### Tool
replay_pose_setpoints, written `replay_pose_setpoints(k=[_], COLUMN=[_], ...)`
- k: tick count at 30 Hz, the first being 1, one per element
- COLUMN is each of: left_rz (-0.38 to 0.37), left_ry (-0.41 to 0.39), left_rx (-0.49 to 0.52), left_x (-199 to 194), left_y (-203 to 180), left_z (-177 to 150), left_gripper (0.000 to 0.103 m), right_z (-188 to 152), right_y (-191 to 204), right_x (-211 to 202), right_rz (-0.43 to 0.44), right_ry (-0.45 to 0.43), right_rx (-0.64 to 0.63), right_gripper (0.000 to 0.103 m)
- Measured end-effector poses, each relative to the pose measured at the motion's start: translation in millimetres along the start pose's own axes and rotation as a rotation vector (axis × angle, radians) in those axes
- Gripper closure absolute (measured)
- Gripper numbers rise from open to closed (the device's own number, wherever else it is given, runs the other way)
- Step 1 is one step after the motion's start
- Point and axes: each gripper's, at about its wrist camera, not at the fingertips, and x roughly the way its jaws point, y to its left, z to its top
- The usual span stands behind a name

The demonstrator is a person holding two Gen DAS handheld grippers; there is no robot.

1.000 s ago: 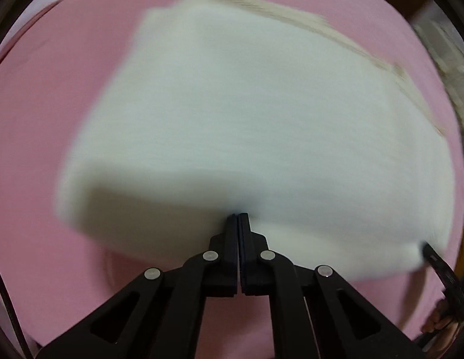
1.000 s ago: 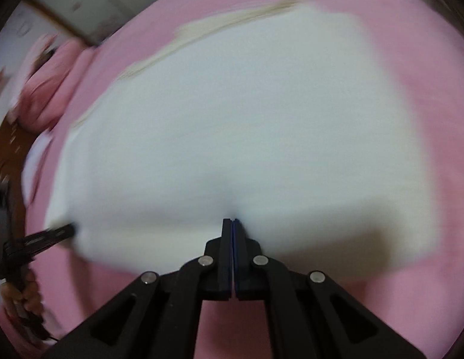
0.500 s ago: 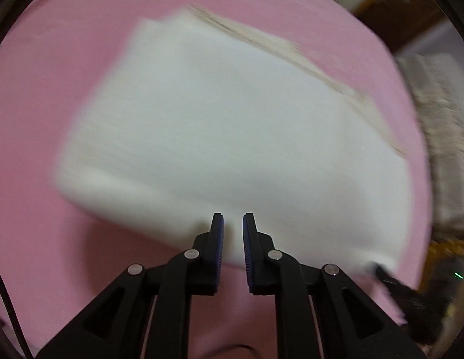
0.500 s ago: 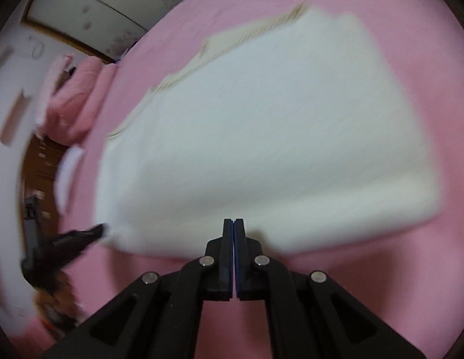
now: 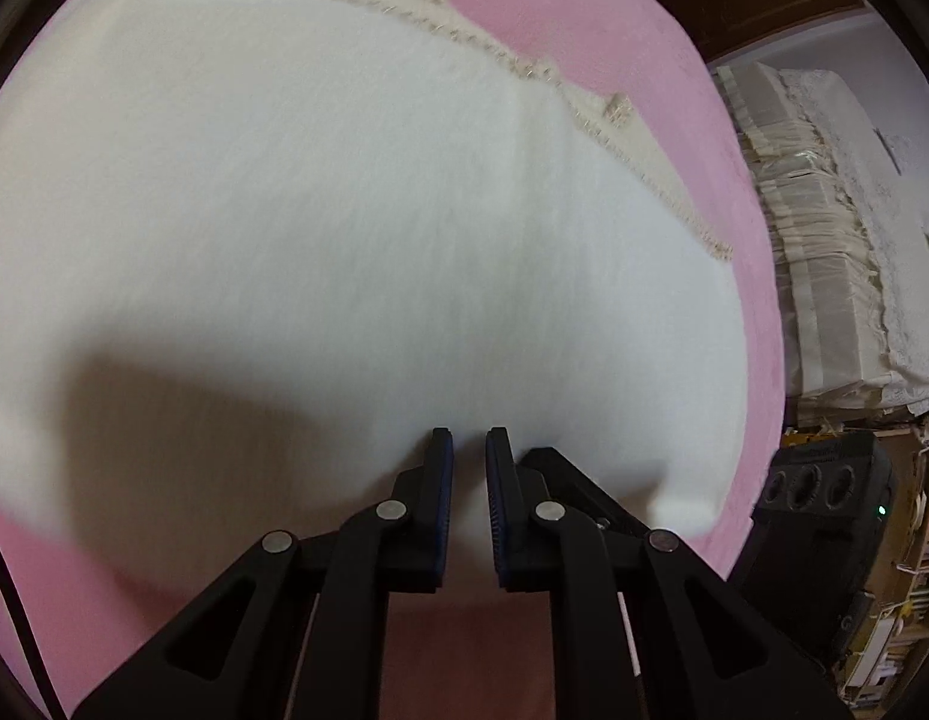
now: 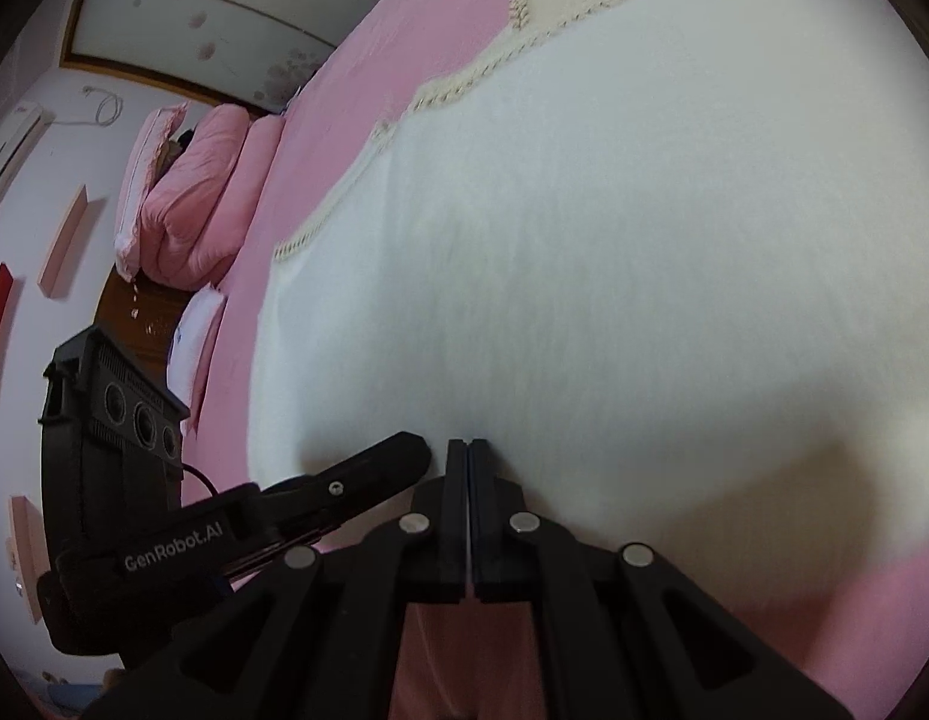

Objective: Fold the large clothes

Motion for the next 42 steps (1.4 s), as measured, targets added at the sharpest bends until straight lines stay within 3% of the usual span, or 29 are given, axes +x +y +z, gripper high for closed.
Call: replay_pose_setpoints(k=[1, 6, 8, 12, 17, 21, 23, 24, 25, 26, 27, 31, 33, 34, 35, 37, 40, 42], left_rz=[-0.006, -0.019, -0.018, 0.057, 0.074, 0.230, 0.250, 0.345, 0.402, 0.391, 0.360, 0.452, 0.334, 0.240, 0.192, 0.127, -0.039, 0.003], left_ry=[-0.022, -0.125, -0.148, -0.172, -0.186, -0.305, -0.325, -0.353, -0.368, -0.365, -0.353, -0.343, -0.302, -0.255, -0.229, -0.218, -0.090, -0.095], left_rx=[0.005, 0.000, 0.025, 0.067, 0.047, 0.019, -0.041, -0.048, -0.034, -0.029, -0.051, 0.024, 0.063, 0.059, 0.051, 0.072, -0.036, -0.042], left_x=[-13.0, 21.6, 28.4, 32.4, 20.0, -32.1, -59.3, -73.0, -82.8, -87.5, -93.3, -86.4, -71.3, -59.8, -50.0, -40.5, -21.1, -18.5], left_y=[6.9, -11.8, -19.2, -25.0, 1.6, 72.6, 120.2, 134.1, 141.4, 145.4, 148.9, 108.3, 76.7, 63.1, 50.1, 25.3, 12.1, 13.4], left_z=[17.0, 103.5, 130.9, 152.6, 157.4, 163.9, 171.2, 172.5, 173.0, 173.4, 173.2, 161.0, 143.6, 133.0, 121.1, 98.1, 73.7, 61.7], left_gripper=[0.094, 0.096, 0.096, 0.096, 0.102, 0.102, 0.102, 0.102, 0.102, 0.102, 0.102, 0.102, 0.102, 0.102, 0.101, 0.101, 0.103, 0.102], right_z=[8.7, 66.3, 94.4, 137.7, 147.9, 157.7, 163.6, 165.3, 166.5, 166.9, 166.5, 159.3, 140.6, 129.6, 116.2, 89.2, 50.8, 40.4], right_y=[-0.8, -0.5, 1.5, 4.6, 0.7, -51.2, -83.0, -98.4, -108.7, -112.0, -112.1, -81.2, -60.3, -40.4, -21.9, 3.5, 29.0, 25.3], right_x=[4.8, 28.3, 33.3, 58.3, 58.8, -7.7, -44.5, -64.6, -82.3, -95.6, -102.0, -100.1, -94.4, -78.8, -58.5, -24.6, 9.5, 15.5], right_rz=[0.013, 0.060, 0.035, 0.066, 0.049, -0.125, -0.221, -0.269, -0.359, -0.453, -0.466, -0.455, -0.334, -0.239, -0.135, -0.013, 0.030, 0.044], right_ry=[-0.012, -0.071, -0.117, -0.103, -0.082, -0.210, -0.275, -0.306, -0.322, -0.335, -0.339, -0.362, -0.348, -0.305, -0.233, -0.128, -0.058, -0.058], right_rx=[0.006, 0.005, 0.009, 0.043, -0.055, -0.076, -0.032, -0.014, -0.015, -0.041, -0.050, -0.019, -0.080, -0.109, -0.123, -0.113, -0.112, -0.053], right_gripper=[0.103, 0.103, 0.103, 0.103, 0.103, 0.103, 0.103, 0.103, 0.103, 0.103, 0.103, 0.103, 0.103, 0.103, 0.103, 0.103, 0.103, 0.103])
